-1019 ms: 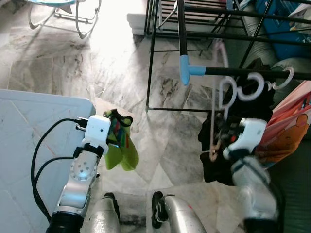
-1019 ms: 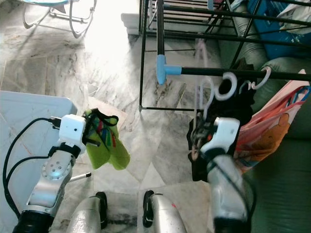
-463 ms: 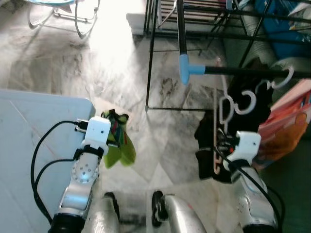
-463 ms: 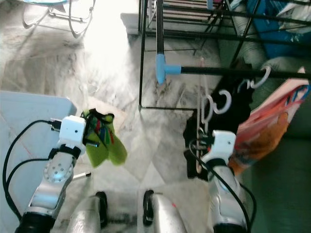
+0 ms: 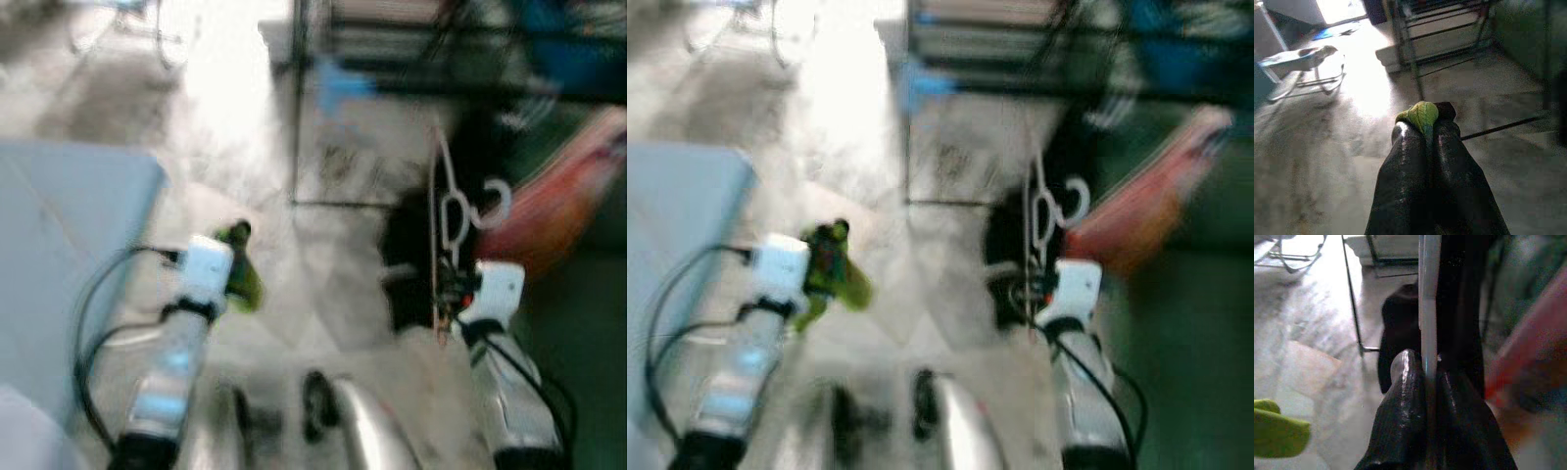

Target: Hang hanger

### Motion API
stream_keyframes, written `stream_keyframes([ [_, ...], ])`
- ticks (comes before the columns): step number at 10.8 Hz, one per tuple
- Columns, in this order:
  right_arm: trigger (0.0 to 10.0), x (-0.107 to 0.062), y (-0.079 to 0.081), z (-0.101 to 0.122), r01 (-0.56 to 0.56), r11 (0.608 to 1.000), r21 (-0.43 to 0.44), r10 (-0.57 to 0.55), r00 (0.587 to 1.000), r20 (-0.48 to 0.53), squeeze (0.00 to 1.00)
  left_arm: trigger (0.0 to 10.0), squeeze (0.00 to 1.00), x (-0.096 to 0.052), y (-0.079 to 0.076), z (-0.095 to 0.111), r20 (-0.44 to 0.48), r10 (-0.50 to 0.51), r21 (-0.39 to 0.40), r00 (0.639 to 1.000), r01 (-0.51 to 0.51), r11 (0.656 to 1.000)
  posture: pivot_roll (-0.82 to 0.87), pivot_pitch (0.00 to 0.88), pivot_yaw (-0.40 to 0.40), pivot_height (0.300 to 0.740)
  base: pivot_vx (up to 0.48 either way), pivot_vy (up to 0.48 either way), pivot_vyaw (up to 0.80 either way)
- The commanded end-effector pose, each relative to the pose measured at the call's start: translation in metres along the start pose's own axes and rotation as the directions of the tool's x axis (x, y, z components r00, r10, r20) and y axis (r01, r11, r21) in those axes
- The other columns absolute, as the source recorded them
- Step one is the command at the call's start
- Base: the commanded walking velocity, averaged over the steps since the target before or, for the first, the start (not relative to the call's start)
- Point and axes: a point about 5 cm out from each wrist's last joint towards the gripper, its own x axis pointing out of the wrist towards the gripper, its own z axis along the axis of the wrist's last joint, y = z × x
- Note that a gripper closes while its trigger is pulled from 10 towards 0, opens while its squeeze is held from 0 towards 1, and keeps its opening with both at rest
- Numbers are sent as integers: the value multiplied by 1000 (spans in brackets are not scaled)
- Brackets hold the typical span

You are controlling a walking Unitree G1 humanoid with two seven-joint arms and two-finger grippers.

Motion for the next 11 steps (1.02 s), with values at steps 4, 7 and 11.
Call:
stream_keyframes([
  [4, 0, 1, -4, 1, 21, 1000, 4, -21, 1000, 6, 0, 10000, 0, -2, 2, -1, 6, -11, 8, 1000, 11, 1000, 26, 221, -92, 740, -344, -308, 0],
  [7, 3529, 5, -1, 5, 1, 1000, 27, -1, 1000, 9, 0, 10000, 0, 0, 0, 2, 19, -18, 0, 1000, 18, 1000, 19, 219, -93, 740, -225, -205, 0],
  [11, 10000, 6, 4, 5, -37, 999, 6, 37, 999, -4, 0, 10000, 0, 3, -1, 0, -4, -51, -41, 999, 51, 998, 14, 219, -93, 740, 0, 240, 0],
])
